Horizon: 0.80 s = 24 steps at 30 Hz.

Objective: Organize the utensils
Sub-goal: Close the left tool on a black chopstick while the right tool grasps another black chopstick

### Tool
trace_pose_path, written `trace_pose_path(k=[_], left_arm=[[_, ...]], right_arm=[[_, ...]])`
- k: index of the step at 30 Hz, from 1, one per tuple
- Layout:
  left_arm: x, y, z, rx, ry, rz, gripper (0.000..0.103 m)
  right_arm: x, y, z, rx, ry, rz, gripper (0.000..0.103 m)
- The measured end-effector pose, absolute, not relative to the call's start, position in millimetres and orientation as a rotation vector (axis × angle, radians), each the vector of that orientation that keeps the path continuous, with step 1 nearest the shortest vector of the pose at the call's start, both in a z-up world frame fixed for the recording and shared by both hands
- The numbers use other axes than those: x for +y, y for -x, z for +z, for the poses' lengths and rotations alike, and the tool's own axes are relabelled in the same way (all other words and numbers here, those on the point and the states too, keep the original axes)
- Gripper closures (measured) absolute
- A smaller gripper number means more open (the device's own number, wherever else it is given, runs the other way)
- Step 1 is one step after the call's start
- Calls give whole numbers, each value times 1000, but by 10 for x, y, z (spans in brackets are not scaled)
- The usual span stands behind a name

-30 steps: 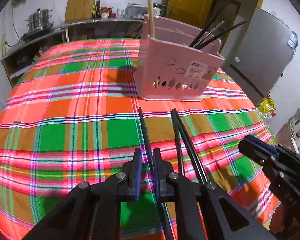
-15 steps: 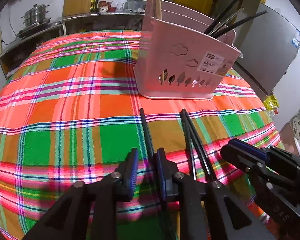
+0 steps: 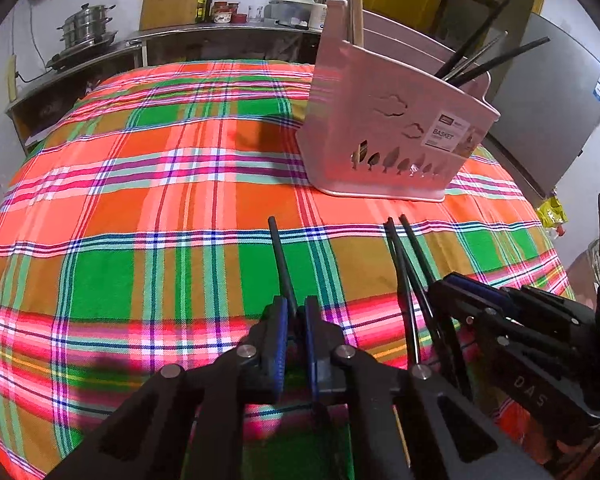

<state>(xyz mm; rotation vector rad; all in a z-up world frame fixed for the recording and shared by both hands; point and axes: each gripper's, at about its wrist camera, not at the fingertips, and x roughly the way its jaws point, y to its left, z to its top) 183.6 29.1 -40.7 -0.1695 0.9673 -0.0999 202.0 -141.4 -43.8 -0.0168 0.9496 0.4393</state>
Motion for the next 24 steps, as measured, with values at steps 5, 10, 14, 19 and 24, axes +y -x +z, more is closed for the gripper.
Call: trace_pose_path(k=[5,10,14,19,24], left_arm=[[331,-1878,-407,989,203,-104,94],[334,-2022,-403,1012,207,-112,94],[297,-2135,-414,1024,190,-110,94],[228,-2234,-418,1021,142,-111,94],[182,-2247,-414,1019,125,-112,97]], right_arm=[[-1508,-2050,-433,968,-25,427,88],[-1475,-2154,-387,978,-33,425,88],[-1434,-2299,-419,1001,-48,420,88],[-1394,-2399,-428,1006,-51,414,91],[-1383,-2419,-427,1011,-37,415,97]])
